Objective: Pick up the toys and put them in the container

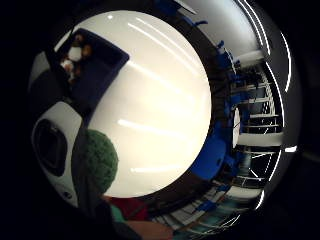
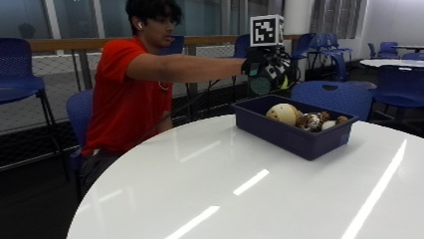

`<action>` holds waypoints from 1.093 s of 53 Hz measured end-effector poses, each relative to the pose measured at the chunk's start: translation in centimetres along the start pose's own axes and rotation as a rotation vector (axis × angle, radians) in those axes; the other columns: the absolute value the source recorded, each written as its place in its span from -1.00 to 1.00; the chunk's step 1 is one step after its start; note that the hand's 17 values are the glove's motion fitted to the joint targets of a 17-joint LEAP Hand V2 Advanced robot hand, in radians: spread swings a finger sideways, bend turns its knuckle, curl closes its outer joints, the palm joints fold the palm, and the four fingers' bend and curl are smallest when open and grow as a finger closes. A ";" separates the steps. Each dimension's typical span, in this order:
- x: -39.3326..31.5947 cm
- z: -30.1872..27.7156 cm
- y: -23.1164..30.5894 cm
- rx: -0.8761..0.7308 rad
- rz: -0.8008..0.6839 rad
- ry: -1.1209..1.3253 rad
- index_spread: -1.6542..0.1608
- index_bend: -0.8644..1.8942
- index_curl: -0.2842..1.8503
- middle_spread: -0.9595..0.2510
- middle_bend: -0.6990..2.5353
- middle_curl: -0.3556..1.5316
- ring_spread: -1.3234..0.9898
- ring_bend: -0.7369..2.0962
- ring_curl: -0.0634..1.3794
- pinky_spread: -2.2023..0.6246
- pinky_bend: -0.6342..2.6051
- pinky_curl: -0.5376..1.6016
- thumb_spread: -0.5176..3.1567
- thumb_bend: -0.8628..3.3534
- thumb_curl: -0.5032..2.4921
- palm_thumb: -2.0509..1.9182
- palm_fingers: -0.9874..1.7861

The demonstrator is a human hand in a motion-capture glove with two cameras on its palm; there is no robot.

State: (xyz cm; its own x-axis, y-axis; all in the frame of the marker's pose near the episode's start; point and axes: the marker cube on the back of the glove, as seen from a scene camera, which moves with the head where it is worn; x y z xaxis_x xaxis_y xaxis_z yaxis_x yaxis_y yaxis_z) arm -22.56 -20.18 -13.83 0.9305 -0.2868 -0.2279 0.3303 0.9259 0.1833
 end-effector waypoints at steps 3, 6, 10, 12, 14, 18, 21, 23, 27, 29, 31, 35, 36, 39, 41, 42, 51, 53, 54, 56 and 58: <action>-1.7 -0.6 -0.5 0.007 -0.054 0.000 0.23 -0.15 0.23 -0.16 -0.23 -0.07 -0.24 0.31 -0.11 0.24 0.00 -0.08 -0.47 -0.53 0.06 0.38 0.47; -3.1 -0.9 -1.4 0.015 -0.025 0.043 0.22 -0.15 0.25 -0.16 -0.24 -0.06 -0.24 0.31 -0.11 0.24 0.00 -0.08 -0.47 -0.53 0.07 0.38 0.47; -5.0 -1.3 -2.4 0.021 0.025 0.017 0.21 -0.16 0.28 -0.17 -0.25 -0.05 -0.24 0.30 -0.11 0.24 0.00 -0.07 -0.47 -0.53 0.08 0.38 0.47; -6.0 -1.4 -2.8 0.022 0.022 0.003 0.21 -0.17 0.30 -0.16 -0.25 -0.04 -0.24 0.31 -0.10 0.24 0.00 -0.07 -0.47 -0.53 0.09 0.38 0.47; -7.0 -1.4 -2.9 0.023 -0.027 -0.005 0.20 -0.17 0.31 -0.16 -0.26 -0.04 -0.24 0.30 -0.10 0.24 0.00 -0.08 -0.47 -0.54 0.10 0.37 0.47; -7.9 -1.1 -3.4 0.026 -0.058 0.030 0.20 -0.18 0.33 -0.17 -0.27 -0.02 -0.24 0.29 -0.10 0.24 0.00 -0.07 -0.47 -0.54 0.11 0.37 0.46; -8.3 -0.8 -3.9 0.026 -0.004 0.032 0.19 -0.19 0.35 -0.17 -0.27 -0.02 -0.24 0.28 -0.11 0.24 -0.01 -0.08 -0.47 -0.54 0.12 0.37 0.46; -8.7 -0.6 -4.1 0.028 0.011 0.017 0.19 -0.19 0.36 -0.17 -0.28 -0.01 -0.24 0.28 -0.10 0.24 -0.01 -0.08 -0.47 -0.55 0.12 0.37 0.45; -9.4 -0.2 -4.3 0.022 0.018 -0.028 0.18 -0.20 0.38 -0.17 -0.29 0.00 -0.25 0.27 -0.11 0.24 -0.02 -0.08 -0.47 -0.55 0.13 0.36 0.44; -9.5 0.1 -4.3 0.009 -0.002 -0.036 0.17 -0.21 0.39 -0.18 -0.30 0.00 -0.25 0.26 -0.11 0.23 -0.02 -0.08 -0.46 -0.55 0.13 0.36 0.44; -9.4 0.4 -3.8 -0.022 -0.086 -0.036 0.17 -0.21 0.40 -0.18 -0.31 0.00 -0.25 0.25 -0.12 0.23 -0.02 -0.08 -0.46 -0.56 0.14 0.36 0.42; -9.1 1.0 -2.9 -0.130 -0.238 -0.027 0.17 -0.26 0.40 -0.15 -0.40 -0.04 -0.26 0.21 -0.14 0.24 0.00 -0.08 -0.43 -0.58 0.13 0.34 0.29; -8.9 1.2 -2.9 -0.154 -0.234 -0.016 0.18 -0.34 0.37 -0.10 -0.46 -0.07 -0.24 0.20 -0.14 0.24 0.07 -0.05 -0.40 -0.58 0.12 0.32 0.18; -8.6 1.8 -3.0 -0.218 -0.130 0.003 0.19 -0.31 0.31 0.02 -0.50 -0.10 -0.17 0.15 -0.13 0.29 0.09 -0.03 -0.31 -0.61 0.07 0.25 -0.07; -8.3 2.3 -3.1 -0.250 -0.043 -0.002 0.21 -0.35 0.25 0.16 -0.50 -0.11 -0.09 0.04 -0.18 0.36 0.13 0.00 -0.26 -0.64 0.01 0.18 -0.33; -8.1 2.4 -3.0 -0.256 -0.025 -0.004 0.22 -0.37 0.21 0.21 -0.49 -0.12 -0.06 0.00 -0.19 0.38 0.15 0.01 -0.24 -0.64 -0.01 0.16 -0.40; -6.4 3.0 -2.3 -0.202 0.016 -0.015 0.31 -0.35 -0.03 0.44 -0.48 -0.20 0.10 -0.19 -0.42 0.53 0.18 -0.06 -0.15 -0.63 -0.17 0.03 -0.49; -6.0 3.0 -2.1 -0.197 0.032 -0.014 0.33 -0.34 -0.07 0.46 -0.49 -0.21 0.12 -0.21 -0.43 0.54 0.17 -0.07 -0.14 -0.62 -0.19 0.02 -0.49; -5.8 2.9 -1.9 -0.195 0.027 -0.024 0.33 -0.33 -0.09 0.46 -0.49 -0.22 0.13 -0.22 -0.44 0.55 0.17 -0.07 -0.14 -0.62 -0.21 0.01 -0.48; -5.6 2.8 -1.3 -0.190 0.008 -0.051 0.34 -0.33 -0.12 0.47 -0.49 -0.23 0.14 -0.23 -0.45 0.57 0.16 -0.08 -0.13 -0.62 -0.23 0.01 -0.47; -5.3 2.8 -0.8 -0.181 -0.014 -0.064 0.35 -0.31 -0.14 0.48 -0.49 -0.24 0.15 -0.25 -0.46 0.58 0.14 -0.09 -0.13 -0.62 -0.25 0.00 -0.47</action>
State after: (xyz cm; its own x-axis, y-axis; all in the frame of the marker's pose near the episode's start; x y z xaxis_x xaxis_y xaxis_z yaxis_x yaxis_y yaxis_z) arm -27.29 -20.07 -10.11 0.9361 -0.3094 -0.1672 0.3145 0.9493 0.0043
